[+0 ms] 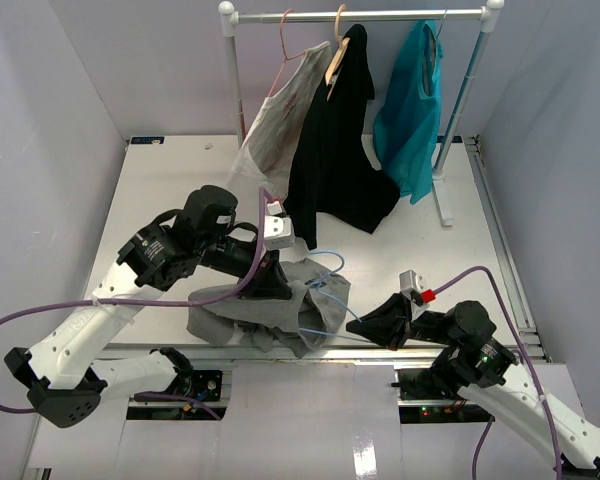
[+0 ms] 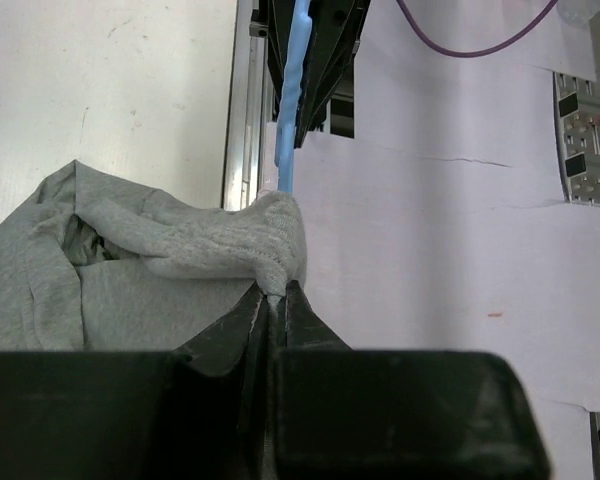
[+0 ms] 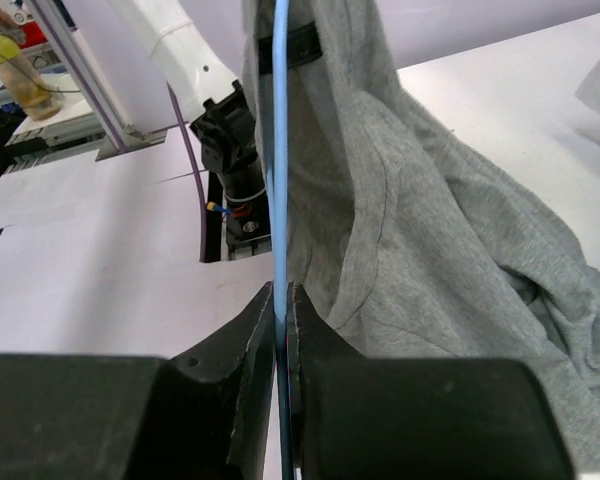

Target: Place the t-shirt on the hanger

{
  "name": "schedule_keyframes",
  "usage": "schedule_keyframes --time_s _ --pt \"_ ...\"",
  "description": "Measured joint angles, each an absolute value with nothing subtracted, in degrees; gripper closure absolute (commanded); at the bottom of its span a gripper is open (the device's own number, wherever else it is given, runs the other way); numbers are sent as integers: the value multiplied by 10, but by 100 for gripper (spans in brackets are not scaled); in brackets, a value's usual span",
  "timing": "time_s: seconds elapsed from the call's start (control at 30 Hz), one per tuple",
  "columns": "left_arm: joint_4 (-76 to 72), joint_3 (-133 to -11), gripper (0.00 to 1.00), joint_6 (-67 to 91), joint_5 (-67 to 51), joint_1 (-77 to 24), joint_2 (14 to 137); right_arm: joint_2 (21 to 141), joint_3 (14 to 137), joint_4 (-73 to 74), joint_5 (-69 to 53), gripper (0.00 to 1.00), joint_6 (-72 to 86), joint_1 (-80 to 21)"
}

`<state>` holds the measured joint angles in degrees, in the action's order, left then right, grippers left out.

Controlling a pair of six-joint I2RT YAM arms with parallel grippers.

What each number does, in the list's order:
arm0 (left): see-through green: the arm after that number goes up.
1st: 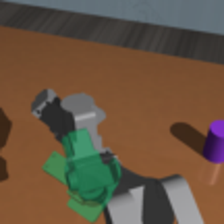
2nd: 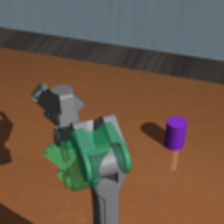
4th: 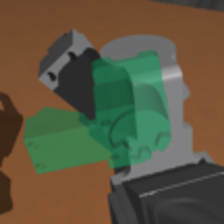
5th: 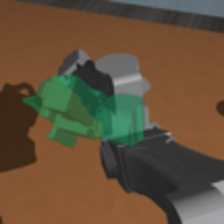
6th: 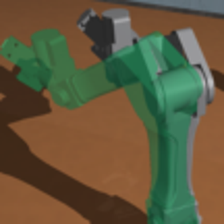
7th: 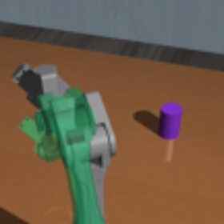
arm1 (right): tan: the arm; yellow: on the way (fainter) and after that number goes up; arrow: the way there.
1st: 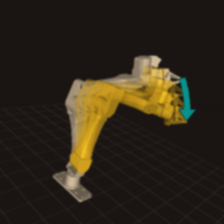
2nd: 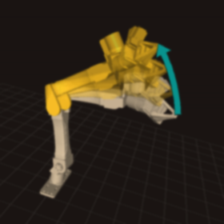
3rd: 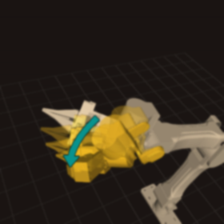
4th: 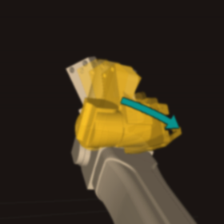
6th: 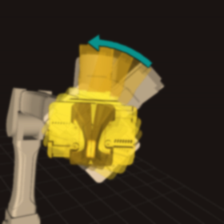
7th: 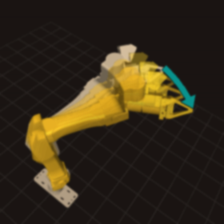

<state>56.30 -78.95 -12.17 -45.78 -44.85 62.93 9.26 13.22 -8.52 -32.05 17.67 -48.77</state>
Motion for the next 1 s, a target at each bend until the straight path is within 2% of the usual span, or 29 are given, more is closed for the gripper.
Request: schedule_keyframes --time_s 0.07,0.13,0.27,0.37,0.57,0.73,1.0 --pt "545 -775 100 -103 -456 -450 616 92 144 -79 -302 58 174 -488" --pt "526 -759 100 -83 -444 -452 600 92 158 -71 -271 48 174 -488" --pt "497 -732 100 -49 -402 -453 571 98 186 -47 -198 40 176 -488" --pt "470 -713 100 -27 -375 -453 554 111 209 -25 -150 27 178 -488" --pt "441 -675 100 11 -313 -453 531 122 236 3 -49 15 190 -488" --pt "430 -650 100 34 -245 -453 519 134 265 25 22 15 193 -488" --pt "389 -612 100 87 -148 -453 484 226 296 24 26 31 217 -488"
